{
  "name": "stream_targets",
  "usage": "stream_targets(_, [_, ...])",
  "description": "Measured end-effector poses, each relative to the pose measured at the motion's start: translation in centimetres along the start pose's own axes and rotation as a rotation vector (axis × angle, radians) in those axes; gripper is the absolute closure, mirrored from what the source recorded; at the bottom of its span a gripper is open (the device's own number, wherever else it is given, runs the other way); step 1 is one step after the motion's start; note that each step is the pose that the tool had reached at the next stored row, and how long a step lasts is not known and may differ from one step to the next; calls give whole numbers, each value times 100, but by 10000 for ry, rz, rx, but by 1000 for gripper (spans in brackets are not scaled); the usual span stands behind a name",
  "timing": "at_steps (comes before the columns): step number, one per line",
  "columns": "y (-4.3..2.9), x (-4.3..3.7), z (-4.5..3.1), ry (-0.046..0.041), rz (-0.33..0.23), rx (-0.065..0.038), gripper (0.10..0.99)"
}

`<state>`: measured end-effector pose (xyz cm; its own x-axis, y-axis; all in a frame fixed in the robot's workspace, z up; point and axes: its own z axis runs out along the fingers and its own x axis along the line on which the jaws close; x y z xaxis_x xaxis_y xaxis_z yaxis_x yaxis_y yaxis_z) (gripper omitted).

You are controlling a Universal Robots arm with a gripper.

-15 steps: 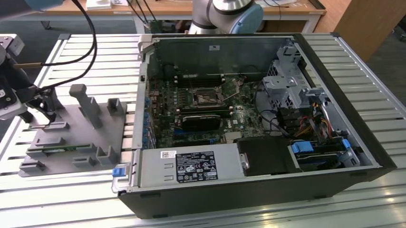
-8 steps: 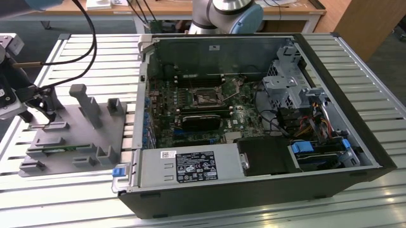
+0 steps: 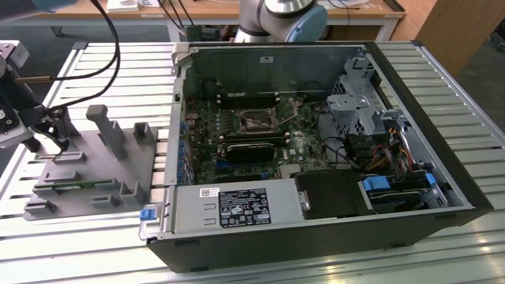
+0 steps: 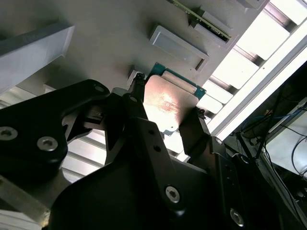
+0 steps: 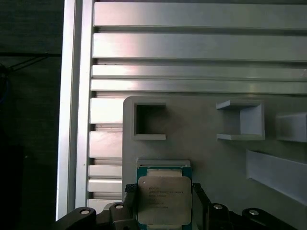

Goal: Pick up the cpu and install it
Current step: 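Pick up the cpu and move it towards the insertion slot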

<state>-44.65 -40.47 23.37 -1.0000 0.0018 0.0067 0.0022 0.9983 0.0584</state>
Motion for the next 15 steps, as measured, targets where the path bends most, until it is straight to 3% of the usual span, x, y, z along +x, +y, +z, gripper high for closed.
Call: stream_targets(15, [12, 0, -26, -1, -1, 0, 545])
